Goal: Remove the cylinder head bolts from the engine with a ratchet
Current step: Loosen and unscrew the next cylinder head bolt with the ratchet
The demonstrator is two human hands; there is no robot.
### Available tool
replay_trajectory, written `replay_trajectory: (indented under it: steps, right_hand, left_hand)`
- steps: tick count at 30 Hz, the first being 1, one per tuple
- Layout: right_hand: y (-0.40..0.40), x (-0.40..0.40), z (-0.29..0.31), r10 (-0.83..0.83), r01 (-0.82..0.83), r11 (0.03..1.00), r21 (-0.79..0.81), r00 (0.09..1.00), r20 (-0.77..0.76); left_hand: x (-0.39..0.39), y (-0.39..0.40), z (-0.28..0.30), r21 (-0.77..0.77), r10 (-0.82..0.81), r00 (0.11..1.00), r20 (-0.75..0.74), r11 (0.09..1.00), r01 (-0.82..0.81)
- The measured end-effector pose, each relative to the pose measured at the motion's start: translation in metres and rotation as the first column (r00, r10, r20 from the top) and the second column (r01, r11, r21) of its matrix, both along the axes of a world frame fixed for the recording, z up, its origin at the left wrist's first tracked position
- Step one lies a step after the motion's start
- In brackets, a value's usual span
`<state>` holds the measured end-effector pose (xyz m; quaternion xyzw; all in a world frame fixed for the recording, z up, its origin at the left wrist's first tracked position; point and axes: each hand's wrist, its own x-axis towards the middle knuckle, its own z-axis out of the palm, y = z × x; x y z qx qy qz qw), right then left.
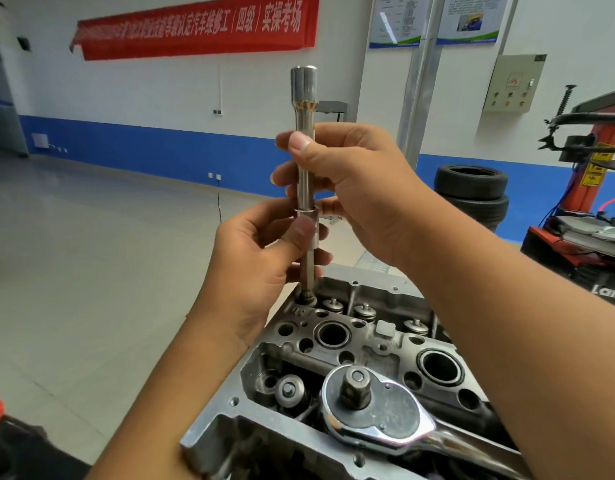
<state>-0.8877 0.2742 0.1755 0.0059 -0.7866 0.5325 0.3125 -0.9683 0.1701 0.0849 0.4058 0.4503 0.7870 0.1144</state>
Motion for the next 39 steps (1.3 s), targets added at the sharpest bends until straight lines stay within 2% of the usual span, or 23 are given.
replay_trajectory:
  steps: [3, 6, 12, 15, 19, 21, 24, 26, 33, 35, 39]
  right_hand:
    - [0.0006, 0.001, -0.0011, -0.026, 0.026, 0.998, 0.057, 1.0, -0.016]
    - [0.0029, 0.0014, -0.0018, -0.045, 0.048, 0.996, 0.07, 0.998, -0.047]
    - [-0.0008, 0.0003, 0.0004, 0.008, -0.008, 1.0, 0.013, 1.0, -0.003]
    - [-0.0013, 0.0015, 0.0004, 0.008, -0.009, 1.0, 0.024, 1.0, 0.007]
    - [0.0016, 0.0024, -0.0014, -0.07, 0.071, 0.992, 0.1, 0.997, -0.017]
    - [0.0021, 0.0016, -0.0012, -0.075, 0.078, 0.993, 0.087, 0.997, -0.035]
    - [0.0018, 0.0004, -0.001, -0.07, 0.072, 0.996, 0.046, 0.997, -0.034]
    - [0.0017, 0.0004, -0.0008, -0.064, 0.065, 0.997, 0.041, 0.998, -0.023]
    - [0.0009, 0.0021, -0.0006, -0.063, 0.061, 0.992, 0.109, 0.998, 0.011]
    - [0.0008, 0.0021, -0.0008, -0.076, 0.073, 0.99, 0.123, 0.997, 0.019]
    - [0.0003, 0.0014, 0.0002, -0.074, 0.071, 0.995, 0.071, 0.997, 0.035]
  left_hand:
    - [0.0, -0.0005, 0.0, 0.024, 0.07, 0.998, 0.004, 0.997, -0.07]
    - [0.0006, -0.0003, -0.0002, 0.022, 0.074, 0.997, 0.003, 0.997, -0.074]
    - [0.0002, -0.0017, -0.0002, -0.001, -0.118, 0.993, 0.029, 0.993, 0.118]
    - [0.0, -0.001, -0.0006, 0.042, -0.021, 1.0, 0.001, 0.999, 0.021]
    - [-0.0029, 0.001, -0.0016, 0.067, 0.113, 0.994, 0.005, 0.991, -0.113]
    - [-0.0025, 0.0011, -0.0018, 0.043, 0.044, 0.999, 0.019, 0.998, -0.045]
    - [-0.0031, 0.0004, -0.0021, 0.025, -0.165, 0.982, 0.086, 0.986, 0.164]
    - [-0.0043, -0.0005, -0.0018, 0.031, -0.188, 0.977, 0.104, 0.982, 0.186]
    - [-0.0037, 0.0006, -0.0021, 0.059, 0.082, 0.997, 0.01, 0.995, -0.082]
    - [-0.0041, 0.0006, -0.0024, 0.051, 0.106, 0.994, 0.0, 0.993, -0.106]
    - [-0.0037, 0.0014, -0.0028, -0.039, -0.098, 0.995, -0.004, 0.994, 0.098]
